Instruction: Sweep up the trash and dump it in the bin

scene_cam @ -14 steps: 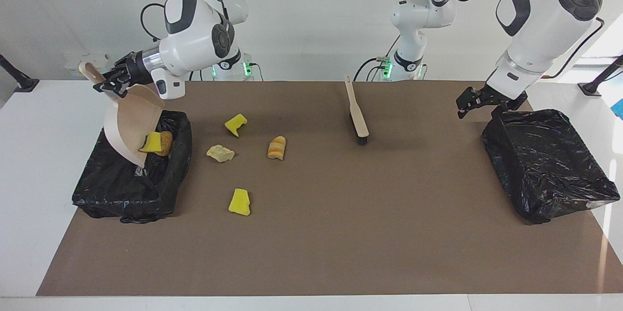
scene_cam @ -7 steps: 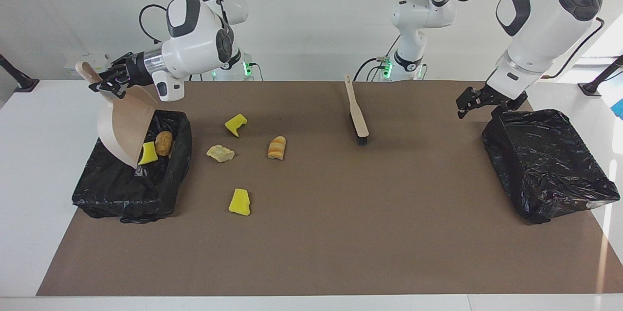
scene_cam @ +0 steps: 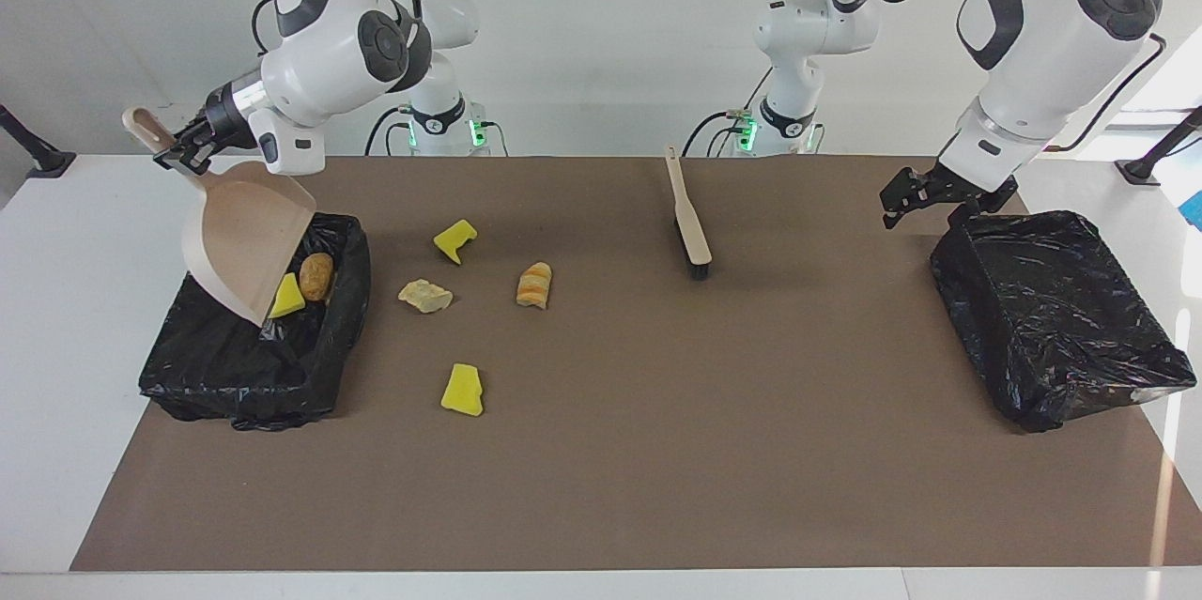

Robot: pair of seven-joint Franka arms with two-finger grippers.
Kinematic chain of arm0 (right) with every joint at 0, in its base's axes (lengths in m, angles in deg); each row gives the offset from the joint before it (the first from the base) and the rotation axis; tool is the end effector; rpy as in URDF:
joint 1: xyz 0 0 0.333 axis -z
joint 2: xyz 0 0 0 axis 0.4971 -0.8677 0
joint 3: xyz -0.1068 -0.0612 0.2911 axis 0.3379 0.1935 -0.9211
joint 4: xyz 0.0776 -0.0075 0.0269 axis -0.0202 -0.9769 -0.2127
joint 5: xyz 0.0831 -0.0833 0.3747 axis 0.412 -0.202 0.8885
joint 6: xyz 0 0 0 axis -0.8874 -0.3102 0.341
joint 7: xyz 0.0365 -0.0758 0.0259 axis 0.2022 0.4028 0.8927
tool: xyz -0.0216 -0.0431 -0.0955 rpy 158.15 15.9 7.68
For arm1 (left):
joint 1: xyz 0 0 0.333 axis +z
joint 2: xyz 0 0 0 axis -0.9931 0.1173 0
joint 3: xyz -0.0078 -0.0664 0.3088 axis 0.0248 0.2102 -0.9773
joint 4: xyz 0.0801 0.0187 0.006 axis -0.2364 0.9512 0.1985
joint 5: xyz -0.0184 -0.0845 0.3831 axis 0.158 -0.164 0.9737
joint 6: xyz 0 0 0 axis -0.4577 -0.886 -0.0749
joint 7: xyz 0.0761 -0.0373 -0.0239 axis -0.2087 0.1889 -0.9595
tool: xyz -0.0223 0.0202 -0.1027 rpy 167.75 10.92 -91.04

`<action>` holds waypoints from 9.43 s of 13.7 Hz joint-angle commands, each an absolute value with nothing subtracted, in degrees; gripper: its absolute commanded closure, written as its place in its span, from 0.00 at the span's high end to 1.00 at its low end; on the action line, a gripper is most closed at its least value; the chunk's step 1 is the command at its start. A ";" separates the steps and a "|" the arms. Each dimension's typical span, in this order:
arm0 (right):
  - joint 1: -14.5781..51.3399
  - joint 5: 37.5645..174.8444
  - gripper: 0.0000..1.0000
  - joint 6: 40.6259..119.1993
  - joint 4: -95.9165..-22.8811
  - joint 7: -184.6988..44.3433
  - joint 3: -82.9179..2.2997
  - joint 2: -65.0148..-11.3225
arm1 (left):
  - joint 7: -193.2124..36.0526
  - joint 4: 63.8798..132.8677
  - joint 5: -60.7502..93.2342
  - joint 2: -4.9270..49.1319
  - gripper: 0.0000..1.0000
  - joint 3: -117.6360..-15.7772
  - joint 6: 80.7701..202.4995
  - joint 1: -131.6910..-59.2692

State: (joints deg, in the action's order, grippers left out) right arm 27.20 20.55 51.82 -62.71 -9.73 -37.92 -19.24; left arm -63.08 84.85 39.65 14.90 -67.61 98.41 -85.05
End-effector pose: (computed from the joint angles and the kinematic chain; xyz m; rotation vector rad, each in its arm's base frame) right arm 0.5318 -0.0191 0.5671 1.7222 1.5063 -0.8525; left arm 0.5694 -0.0416 0.5587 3.1072 -0.1021 -0.0907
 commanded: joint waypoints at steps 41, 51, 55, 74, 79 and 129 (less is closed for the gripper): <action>-7.64 76.23 0.00 73.58 -25.08 -120.73 -40.84 -64.04 | -58.13 86.47 40.50 19.51 1.00 -67.10 110.74 -82.30; -6.58 76.32 1.00 74.81 -25.08 -118.18 -40.58 -63.00 | -58.74 83.84 39.89 27.06 1.00 -66.48 113.99 -83.96; -0.89 76.49 1.00 73.50 -30.32 -117.02 -40.32 -53.28 | -61.72 83.39 38.92 29.88 1.00 -66.48 119.61 -87.74; 30.41 73.42 1.00 50.91 -49.60 -92.70 -40.23 -20.01 | -87.66 111.96 38.65 18.01 0.73 -66.31 135.70 -111.47; 33.06 74.03 1.00 51.26 -46.98 -90.48 -40.32 -22.03 | -86.95 111.87 38.65 18.63 0.65 -66.39 136.58 -112.53; -22.23 82.47 0.38 92.66 -74.13 -133.63 -40.84 -34.96 | 34.86 105.28 46.30 19.25 0.00 -67.54 125.77 -73.07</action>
State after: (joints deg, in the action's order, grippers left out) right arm -21.87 82.01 91.62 -73.71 -132.97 -41.43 -35.60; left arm 34.19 103.89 45.28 20.58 -67.70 124.93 -73.30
